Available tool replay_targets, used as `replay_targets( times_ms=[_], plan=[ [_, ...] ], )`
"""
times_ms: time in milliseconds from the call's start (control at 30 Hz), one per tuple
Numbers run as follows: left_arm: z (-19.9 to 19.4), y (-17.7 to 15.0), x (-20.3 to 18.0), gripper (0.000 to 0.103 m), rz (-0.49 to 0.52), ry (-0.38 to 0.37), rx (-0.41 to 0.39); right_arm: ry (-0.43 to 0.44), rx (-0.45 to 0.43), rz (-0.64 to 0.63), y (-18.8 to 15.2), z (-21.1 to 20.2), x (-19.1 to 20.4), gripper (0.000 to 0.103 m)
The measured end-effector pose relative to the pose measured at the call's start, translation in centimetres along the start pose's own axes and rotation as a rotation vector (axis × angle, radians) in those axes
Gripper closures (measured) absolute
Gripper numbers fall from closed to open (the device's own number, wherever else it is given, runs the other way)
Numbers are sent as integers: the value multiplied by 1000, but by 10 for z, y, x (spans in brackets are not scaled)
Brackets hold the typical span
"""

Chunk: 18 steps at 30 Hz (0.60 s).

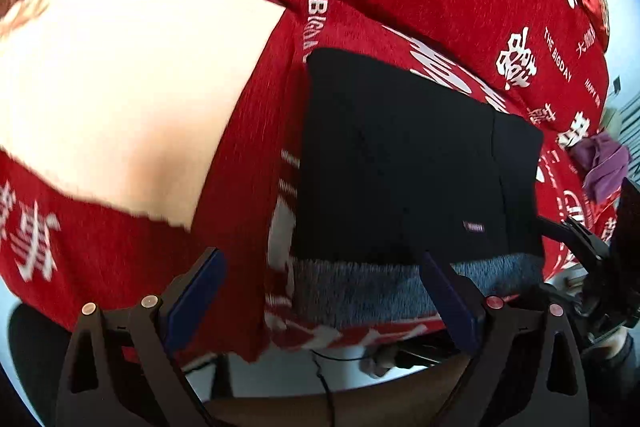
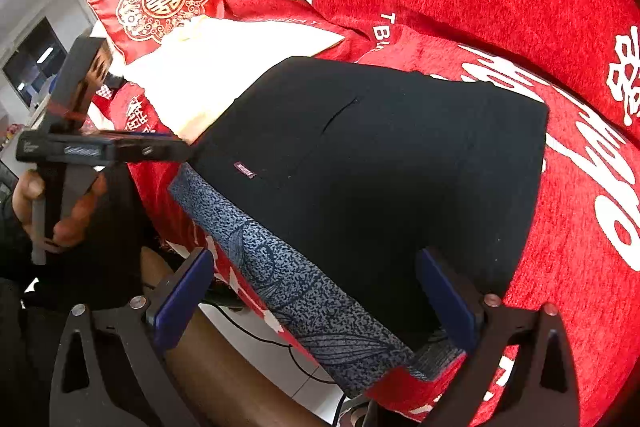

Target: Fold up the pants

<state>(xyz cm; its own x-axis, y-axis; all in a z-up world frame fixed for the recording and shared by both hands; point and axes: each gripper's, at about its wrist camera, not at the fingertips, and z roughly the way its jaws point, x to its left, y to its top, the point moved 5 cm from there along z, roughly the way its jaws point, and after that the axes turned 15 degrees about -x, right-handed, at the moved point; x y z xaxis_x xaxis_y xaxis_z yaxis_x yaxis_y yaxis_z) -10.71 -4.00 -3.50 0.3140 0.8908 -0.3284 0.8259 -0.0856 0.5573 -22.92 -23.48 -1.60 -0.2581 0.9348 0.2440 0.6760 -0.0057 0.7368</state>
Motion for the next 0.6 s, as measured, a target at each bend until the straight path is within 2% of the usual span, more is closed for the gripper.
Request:
replay_targets(
  times_ms=[133,167,200,267,367,467,500,533,567,600],
  plan=[
    [7,-4,-16,5,-24,-50,5,-29,-4,-31,0,4,3,1],
    [11,-5,-19,5,-5,-28,-1,-30,-6,-32,0,4,2,1],
    [20,-8,-19,5,22,27,14,-27,-10,-24,0,3,2,1],
    [35,-20,-14,0,34,88,87,-15,-17,-1,1,3,-1,1],
    [27,-23,-12,0,-8,78,70,0,-25,33,2,2,-5,1],
    [6,-13,-13,0,-35,33,-14,-6,-25,19,1,3,-3,1],
    [1,-9,-13,0,-31,47,-47,-9,-23,16,1,3,-3,1],
    [3,-8,-10,0,2,108,-44,-10,-22,15,2,3,-2,1],
    [11,-12,-6,0,60,194,-2,-10,-22,17,3,3,-2,1],
    [21,-18,-7,0,120,222,53,-8,-21,22,3,3,-3,1]
  ],
)
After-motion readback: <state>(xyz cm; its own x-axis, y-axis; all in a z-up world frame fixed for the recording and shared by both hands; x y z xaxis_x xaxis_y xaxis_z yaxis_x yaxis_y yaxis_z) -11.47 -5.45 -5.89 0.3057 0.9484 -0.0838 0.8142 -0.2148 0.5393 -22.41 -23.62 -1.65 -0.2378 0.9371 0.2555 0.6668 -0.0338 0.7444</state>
